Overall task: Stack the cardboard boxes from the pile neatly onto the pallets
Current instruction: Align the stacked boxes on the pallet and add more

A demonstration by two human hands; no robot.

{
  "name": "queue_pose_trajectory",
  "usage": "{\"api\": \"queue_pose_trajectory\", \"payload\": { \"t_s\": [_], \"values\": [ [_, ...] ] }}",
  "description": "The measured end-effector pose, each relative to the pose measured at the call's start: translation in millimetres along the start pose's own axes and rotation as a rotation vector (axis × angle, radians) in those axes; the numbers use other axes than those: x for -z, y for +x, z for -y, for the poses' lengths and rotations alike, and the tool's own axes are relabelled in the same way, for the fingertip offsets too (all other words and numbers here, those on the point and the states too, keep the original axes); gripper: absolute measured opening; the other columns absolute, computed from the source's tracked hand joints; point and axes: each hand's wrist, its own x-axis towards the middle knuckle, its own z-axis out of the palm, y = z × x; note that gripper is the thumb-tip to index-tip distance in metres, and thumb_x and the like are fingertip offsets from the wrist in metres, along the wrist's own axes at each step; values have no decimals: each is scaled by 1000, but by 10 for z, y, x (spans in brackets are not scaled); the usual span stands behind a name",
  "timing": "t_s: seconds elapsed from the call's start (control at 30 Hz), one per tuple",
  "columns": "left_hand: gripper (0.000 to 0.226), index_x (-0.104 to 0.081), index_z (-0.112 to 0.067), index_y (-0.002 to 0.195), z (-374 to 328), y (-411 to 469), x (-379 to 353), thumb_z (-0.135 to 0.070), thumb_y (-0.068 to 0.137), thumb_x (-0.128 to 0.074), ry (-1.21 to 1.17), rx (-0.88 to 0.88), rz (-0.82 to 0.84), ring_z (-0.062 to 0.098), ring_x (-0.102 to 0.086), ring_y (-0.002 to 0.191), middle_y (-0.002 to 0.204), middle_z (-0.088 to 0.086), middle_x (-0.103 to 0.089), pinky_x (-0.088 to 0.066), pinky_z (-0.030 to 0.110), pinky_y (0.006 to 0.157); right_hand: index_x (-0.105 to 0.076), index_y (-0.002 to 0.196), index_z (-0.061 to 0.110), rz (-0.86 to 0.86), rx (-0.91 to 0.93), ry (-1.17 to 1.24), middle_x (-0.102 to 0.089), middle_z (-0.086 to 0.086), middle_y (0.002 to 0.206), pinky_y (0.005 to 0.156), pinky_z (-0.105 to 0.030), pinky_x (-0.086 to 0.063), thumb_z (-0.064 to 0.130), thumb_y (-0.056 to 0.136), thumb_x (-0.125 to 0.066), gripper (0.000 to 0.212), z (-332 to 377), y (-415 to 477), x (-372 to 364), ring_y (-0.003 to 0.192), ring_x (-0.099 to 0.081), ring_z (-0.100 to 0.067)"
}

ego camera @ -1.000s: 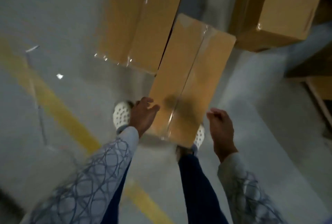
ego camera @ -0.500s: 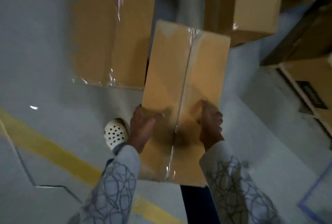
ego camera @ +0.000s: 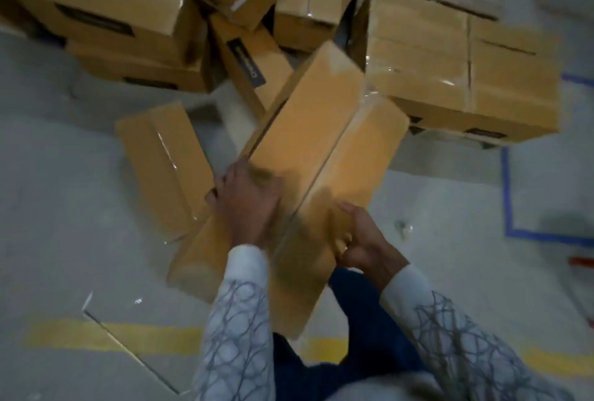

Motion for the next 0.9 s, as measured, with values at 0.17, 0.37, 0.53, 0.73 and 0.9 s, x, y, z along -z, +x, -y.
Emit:
{"api": "queue_pose_trajectory", "payload": {
  "t_s": [0.17,0.37,0.53,0.73,0.9],
  "values": [
    [57,-60,-21,135,-1639,-436,-575,-46,84,-62,280,-434,56,30,-50,124,135,5,-64,-28,44,101,-66,122,11,-76,-147,276,-65,-15,124,111,-58,-35,63,75,-70,70,251,-466,953,121,-53,-42],
    [60,-63,-18,129,-3055,-1251,-1788,-51,81,-51,540,-677,93,30,-52,121,130,7,-65,-28,47,104,-74,118,7,21,-268,578,-70,-26,120,114,-63,-24,47,54,-69,76,356,-341,2307,124,-53,-48],
    [54,-64,-17,123,-3868,-1842,-2686,-54,85,-54,637,-902,142,29,-51,122,127,6,-64,-27,50,111,-70,104,-2,-28,-286,696,-70,-24,110,113,-60,-28,35,71,-71,50,669,-556,3230,111,-56,-43],
    [48,-65,-16,113,-4595,-2362,-3471,-51,82,-55,599,-1057,202,28,-51,113,117,4,-64,-31,49,106,-59,96,1,-37,-218,975,-68,-13,99,115,-56,-25,34,77,-72,40,910,-639,4233,100,-56,-37],
    [46,-63,-18,113,-5257,-2783,-4142,-50,80,-57,565,-1210,274,28,-54,109,112,3,-65,-31,48,104,-55,114,6,-81,-217,1134,-64,-15,116,106,-62,-28,36,70,-73,56,1222,-527,4955,116,-53,-43]
  ]
}}
